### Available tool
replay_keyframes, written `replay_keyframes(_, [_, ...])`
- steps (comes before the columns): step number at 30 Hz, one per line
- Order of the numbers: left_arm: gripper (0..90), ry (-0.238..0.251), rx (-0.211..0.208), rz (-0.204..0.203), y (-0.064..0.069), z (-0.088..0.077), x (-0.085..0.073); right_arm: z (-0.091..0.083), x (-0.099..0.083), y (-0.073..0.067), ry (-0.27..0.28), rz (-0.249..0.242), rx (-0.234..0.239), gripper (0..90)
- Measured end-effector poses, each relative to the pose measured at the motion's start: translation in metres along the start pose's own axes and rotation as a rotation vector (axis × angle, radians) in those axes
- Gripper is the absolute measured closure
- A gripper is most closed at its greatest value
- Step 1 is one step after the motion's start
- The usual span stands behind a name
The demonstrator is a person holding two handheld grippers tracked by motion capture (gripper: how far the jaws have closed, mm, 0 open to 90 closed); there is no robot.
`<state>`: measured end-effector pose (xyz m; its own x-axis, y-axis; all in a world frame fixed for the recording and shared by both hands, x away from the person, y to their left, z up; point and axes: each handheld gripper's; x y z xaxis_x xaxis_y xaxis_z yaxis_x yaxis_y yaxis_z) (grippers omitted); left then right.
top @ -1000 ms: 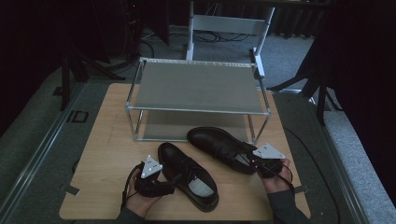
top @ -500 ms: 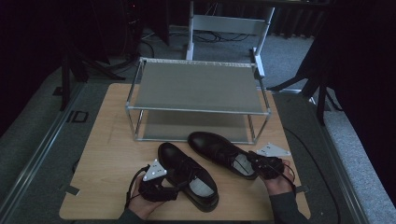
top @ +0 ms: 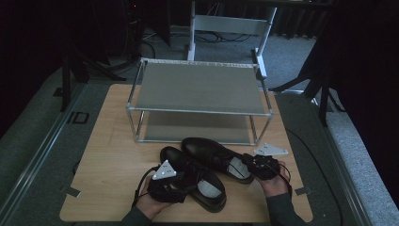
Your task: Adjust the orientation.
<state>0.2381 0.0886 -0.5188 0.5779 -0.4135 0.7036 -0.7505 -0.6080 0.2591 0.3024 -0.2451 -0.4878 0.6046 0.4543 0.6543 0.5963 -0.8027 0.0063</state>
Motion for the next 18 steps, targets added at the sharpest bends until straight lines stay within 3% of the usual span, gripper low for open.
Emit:
replay_keyframes(6, [29.8, -0.014, 0.003, 0.03, 0.006, 0.006, 0.004, 0.007, 0.007, -0.004, -0.02, 0.037, 0.018, 79.0])
replay_keyframes(15, [29.7, -0.01, -0.001, 0.022, 0.007, 0.007, 0.003, 0.016, 0.016, -0.013, -0.057, 0.128, 0.059, 78.7])
replay_keyframes(18, [29.7, -0.008, 0.002, 0.024, 0.007, 0.007, 0.002, 0.016, 0.017, -0.017, -0.066, 0.126, 0.045, 78.7])
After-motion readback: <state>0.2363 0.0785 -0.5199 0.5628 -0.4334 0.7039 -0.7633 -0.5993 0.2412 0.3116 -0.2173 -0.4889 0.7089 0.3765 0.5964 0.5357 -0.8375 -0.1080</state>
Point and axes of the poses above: each handheld gripper's, and its own axes: z roughly forward along the jaws, x roughly out of its top, y roughly to its right, and after that the axes turned 9 degrees about -y, right-handed
